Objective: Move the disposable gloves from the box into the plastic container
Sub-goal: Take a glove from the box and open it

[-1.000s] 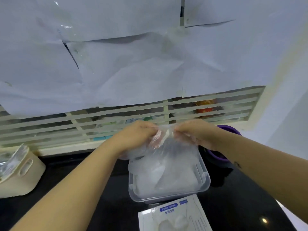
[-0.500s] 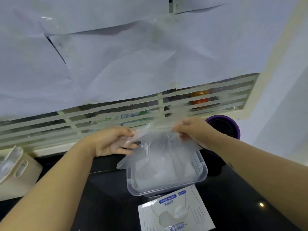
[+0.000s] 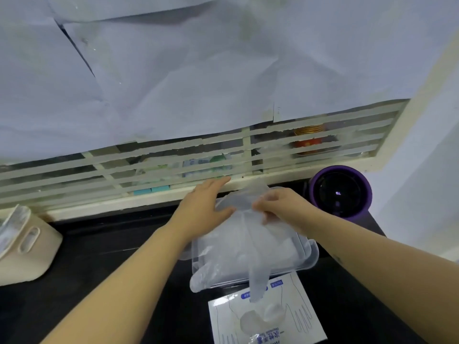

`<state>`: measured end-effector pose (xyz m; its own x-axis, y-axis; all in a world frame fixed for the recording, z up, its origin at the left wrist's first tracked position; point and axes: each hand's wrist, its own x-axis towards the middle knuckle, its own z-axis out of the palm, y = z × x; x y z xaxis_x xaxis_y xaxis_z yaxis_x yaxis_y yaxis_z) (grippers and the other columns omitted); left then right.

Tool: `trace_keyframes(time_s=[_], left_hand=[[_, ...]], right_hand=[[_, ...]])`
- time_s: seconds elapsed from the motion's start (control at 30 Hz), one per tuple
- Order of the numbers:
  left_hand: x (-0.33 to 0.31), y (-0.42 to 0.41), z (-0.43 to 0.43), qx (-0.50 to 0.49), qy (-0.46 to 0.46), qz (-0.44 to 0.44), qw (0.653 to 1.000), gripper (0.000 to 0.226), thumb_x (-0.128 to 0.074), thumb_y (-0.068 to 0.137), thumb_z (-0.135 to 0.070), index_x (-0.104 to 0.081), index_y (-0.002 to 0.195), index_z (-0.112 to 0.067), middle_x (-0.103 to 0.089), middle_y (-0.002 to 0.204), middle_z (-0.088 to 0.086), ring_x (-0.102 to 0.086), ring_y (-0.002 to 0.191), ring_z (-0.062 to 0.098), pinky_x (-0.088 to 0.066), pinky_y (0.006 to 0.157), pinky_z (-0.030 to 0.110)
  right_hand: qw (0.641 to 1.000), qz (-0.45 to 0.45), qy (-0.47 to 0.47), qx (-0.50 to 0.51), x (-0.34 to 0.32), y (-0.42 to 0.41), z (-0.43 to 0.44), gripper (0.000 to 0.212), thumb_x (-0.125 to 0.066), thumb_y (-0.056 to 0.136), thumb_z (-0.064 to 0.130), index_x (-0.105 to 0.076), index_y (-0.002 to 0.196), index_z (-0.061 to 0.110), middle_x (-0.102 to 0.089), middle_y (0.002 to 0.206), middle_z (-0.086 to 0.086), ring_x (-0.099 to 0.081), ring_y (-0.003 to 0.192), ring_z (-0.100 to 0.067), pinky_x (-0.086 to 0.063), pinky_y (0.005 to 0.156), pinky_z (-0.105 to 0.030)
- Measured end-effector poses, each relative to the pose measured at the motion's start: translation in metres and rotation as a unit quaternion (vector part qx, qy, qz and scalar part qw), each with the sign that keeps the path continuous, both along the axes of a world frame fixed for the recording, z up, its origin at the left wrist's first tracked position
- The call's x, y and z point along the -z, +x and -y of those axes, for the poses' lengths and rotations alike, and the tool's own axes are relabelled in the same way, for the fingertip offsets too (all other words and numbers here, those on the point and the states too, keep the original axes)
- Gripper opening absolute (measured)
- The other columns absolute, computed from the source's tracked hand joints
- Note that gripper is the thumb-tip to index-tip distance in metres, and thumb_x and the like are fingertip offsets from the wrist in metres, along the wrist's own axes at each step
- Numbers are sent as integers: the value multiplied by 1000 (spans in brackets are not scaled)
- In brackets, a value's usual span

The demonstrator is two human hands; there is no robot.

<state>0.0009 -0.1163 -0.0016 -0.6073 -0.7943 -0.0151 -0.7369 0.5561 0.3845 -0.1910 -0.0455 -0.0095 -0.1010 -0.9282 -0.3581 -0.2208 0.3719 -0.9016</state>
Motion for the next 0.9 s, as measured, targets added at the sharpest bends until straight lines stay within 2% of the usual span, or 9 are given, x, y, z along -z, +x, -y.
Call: trace_keyframes(time_s=[0.2,0.33,0.4,0.5,0.57,0.63,0.7,0.83,0.9], left_hand=[[-3,-4,21,-35,151,-105,982,17,-55,97,-19,-67,100,-30,-66,87,-11,-56,67,-5,-47,70,16],[-22,11,41,-107,258,-172,945,15,-57,97,-24,-71,98,-24,-73,94,-6,-67,90,18,-52,93,34],[-25,16,49,-188,178,-215,942,16,-53,98,-19,-69,98,-21,-71,97,-2,-66,93,24,-51,93,36],[-30,11,33,-239,-73,-245,937,16,-50,99,-18,-63,107,-20,-63,99,-6,-60,88,13,-46,75,23],[-26,-1,11,-132,-93,-203,966,22,-51,98,-22,-61,118,-22,-60,106,-9,-55,88,3,-43,74,15],[-6,-12,-10,14,7,-54,998,34,-53,97,-28,-54,131,-29,-55,126,-11,-53,109,4,-46,93,24],[22,-17,-23,110,80,115,984,52,-56,96,-34,-38,145,-34,-37,150,-10,-38,135,13,-35,112,35],[55,-21,-25,118,99,191,969,59,-52,98,-35,-28,151,-31,-23,159,-3,-29,141,22,-32,112,37],[64,-25,-22,126,97,192,968,56,-51,98,-34,-30,150,-30,-23,159,-3,-30,141,22,-32,112,37]], right_hand=[[999,22,-4,-44,-22,-16,-4,16,-64,90,19,-66,84,4,-58,65,0,-54,58,-7,-47,61,-16],[998,44,40,0,-19,-25,-6,15,-64,90,19,-70,92,6,-62,74,-5,-59,67,-13,-50,64,-21],[997,40,53,25,-12,-23,-6,18,-62,92,20,-70,97,4,-62,77,-7,-59,67,-14,-50,60,-19],[996,17,66,62,5,-14,-3,19,-61,93,18,-69,99,2,-62,77,-7,-58,64,-13,-49,54,-16],[995,-4,69,68,18,-9,0,15,-60,93,16,-69,88,5,-61,74,-8,-57,65,-15,-51,63,-21],[994,-67,63,50,28,-4,2,22,-58,92,13,-58,70,11,-55,65,-3,-50,59,-13,-45,60,-21],[990,-131,49,35,36,-2,3,26,-55,92,12,-53,67,12,-52,60,1,-45,52,-10,-38,49,-14],[969,-246,6,-12,37,1,2,10,-54,92,15,-56,101,11,-58,87,-1,-51,67,-9,-45,60,-18],[949,-310,-53,-24,36,2,-3,44,-60,91,20,-45,131,17,-52,121,-1,-54,101,-14,-49,81,-26]])
